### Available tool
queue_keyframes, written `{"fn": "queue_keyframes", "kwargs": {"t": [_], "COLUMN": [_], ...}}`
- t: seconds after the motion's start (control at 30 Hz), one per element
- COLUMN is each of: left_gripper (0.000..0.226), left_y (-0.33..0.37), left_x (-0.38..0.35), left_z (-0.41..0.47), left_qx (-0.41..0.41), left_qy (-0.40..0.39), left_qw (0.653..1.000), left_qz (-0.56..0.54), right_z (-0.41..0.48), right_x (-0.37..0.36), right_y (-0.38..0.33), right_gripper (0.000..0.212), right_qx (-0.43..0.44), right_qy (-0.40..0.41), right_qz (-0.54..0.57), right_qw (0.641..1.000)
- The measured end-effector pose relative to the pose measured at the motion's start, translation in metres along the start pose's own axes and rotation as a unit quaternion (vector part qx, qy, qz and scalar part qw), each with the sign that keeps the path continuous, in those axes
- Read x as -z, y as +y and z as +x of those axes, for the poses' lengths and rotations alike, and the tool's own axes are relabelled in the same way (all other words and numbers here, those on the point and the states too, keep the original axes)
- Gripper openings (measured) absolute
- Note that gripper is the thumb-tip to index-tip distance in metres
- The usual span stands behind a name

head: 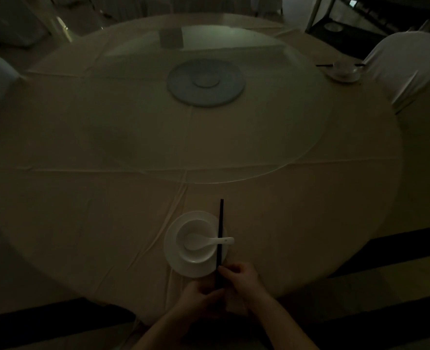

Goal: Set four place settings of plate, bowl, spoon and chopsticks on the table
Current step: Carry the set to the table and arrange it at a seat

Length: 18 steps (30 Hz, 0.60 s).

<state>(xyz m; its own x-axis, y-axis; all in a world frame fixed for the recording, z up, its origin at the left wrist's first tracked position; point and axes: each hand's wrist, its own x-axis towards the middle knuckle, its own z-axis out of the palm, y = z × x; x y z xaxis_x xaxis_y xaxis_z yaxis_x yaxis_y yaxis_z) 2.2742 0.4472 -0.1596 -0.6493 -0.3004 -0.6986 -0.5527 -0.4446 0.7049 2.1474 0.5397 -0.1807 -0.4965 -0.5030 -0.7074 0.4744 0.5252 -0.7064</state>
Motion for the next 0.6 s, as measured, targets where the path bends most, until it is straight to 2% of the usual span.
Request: {"fn": "queue_keyframes", "kwargs": {"t": [0.13,0.27,0.4,0.5,0.6], "left_gripper": [0.013,0.014,0.010,0.019,0.025], "left_y": [0.002,0.003,0.005,0.006,0.007], "left_x": [0.001,0.001,0.001,0.005,0.016], "left_z": [-0.001,-0.001,-0.003,-0.004,-0.008], "left_qx": [0.019,0.016,0.013,0.011,0.011], "left_qy": [0.000,0.003,0.002,0.019,0.035], "left_qw": [1.000,1.000,1.000,0.999,0.991], "left_qz": [-0.013,-0.004,0.006,0.045,0.128], "right_z": [-0.002,-0.003,-0.003,-0.005,-0.010], "right_x": [0.001,0.001,0.001,0.002,0.009], "right_y": [0.000,0.000,0.001,-0.001,-0.002], "right_gripper": [0.013,0.019,0.016,0.025,0.031], "right_qx": [0.014,0.012,0.015,0.011,0.013], "right_qy": [-0.001,0.000,0.008,0.018,0.064], "right_qz": [-0.005,-0.011,-0.020,-0.024,-0.098], "right_qw": [1.000,1.000,1.000,0.999,0.993]}}
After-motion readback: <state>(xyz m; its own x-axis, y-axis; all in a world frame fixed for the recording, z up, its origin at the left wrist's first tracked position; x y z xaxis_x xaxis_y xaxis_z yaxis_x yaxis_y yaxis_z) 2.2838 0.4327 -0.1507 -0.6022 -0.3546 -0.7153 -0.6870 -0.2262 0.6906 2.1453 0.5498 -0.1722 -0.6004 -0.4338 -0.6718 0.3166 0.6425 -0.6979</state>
